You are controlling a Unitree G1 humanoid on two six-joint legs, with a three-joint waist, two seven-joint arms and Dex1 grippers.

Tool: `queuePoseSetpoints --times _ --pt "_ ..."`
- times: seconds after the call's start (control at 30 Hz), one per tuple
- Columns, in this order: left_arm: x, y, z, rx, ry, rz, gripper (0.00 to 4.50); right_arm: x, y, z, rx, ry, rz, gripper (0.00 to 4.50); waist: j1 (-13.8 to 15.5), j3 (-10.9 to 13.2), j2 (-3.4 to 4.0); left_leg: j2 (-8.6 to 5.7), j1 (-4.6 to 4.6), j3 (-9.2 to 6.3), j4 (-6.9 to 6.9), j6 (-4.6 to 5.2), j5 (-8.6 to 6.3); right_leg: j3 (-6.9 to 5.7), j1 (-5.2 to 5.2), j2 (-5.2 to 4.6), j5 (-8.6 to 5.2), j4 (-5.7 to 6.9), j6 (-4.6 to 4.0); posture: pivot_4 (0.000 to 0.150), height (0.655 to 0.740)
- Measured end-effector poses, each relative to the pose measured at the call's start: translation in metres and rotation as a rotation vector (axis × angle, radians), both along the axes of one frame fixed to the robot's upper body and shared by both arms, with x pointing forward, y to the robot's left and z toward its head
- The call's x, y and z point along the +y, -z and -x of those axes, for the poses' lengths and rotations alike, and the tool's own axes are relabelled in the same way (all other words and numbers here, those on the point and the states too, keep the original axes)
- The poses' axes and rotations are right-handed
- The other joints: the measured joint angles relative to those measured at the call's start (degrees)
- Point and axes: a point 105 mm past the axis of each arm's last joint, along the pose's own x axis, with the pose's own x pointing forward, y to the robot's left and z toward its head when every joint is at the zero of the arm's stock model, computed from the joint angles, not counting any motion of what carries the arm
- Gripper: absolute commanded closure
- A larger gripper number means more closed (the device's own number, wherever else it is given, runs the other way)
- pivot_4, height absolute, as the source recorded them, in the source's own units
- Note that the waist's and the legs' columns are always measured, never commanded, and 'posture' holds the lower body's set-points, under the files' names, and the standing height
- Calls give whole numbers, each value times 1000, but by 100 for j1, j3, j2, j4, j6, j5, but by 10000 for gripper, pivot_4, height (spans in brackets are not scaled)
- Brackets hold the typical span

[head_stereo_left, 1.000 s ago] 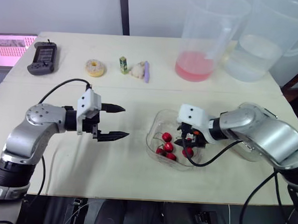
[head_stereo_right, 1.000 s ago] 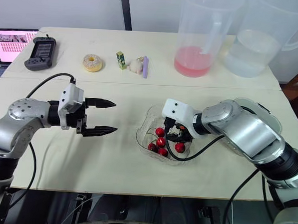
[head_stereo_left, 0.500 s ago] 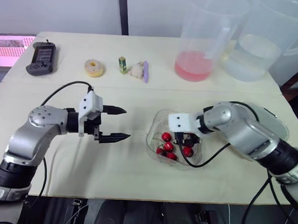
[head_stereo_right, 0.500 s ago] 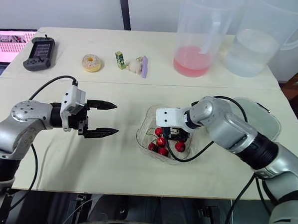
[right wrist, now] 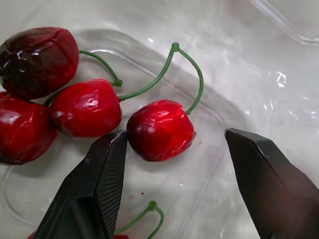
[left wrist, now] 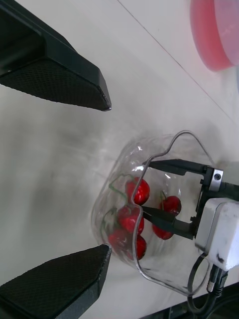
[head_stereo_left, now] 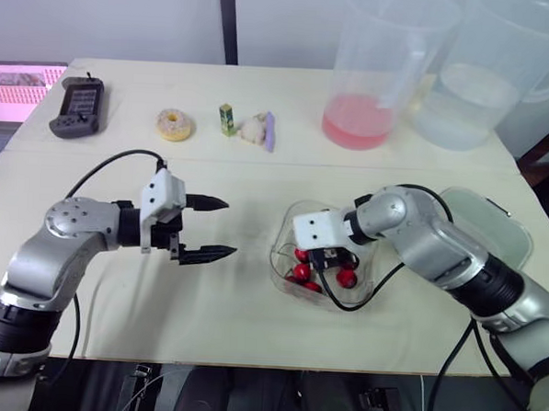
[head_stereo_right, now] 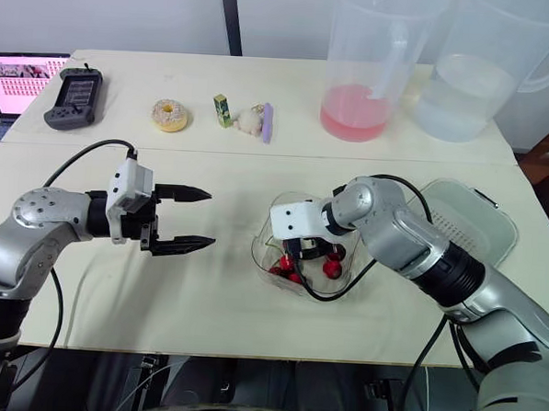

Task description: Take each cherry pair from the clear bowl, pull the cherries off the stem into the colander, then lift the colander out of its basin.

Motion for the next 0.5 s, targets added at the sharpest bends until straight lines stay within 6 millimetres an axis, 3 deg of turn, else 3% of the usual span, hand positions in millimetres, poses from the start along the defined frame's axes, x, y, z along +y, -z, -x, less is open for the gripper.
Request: queuePoseSetpoints --times 0.1,0.2,0.5 --pt "0 0 0 0 -2 -1 0 1 3 2 23 0 2 19695 -1 0 0 0 0 0 0 0 0 0 0 0 0 0 0 1500 7400" --pt "0 0 0 0 -3 -1 0 2 4 4 36 -2 0 32297 0 0 0 0 0 0 0 0 0 0 0 0 0 0 0 1500 7400" --pt "1 0 0 0 -2 0 0 -3 -10 5 -10 15 -23 32297 4 0 0 0 0 0 0 0 0 -1 0 0 0 1 0 1500 7400"
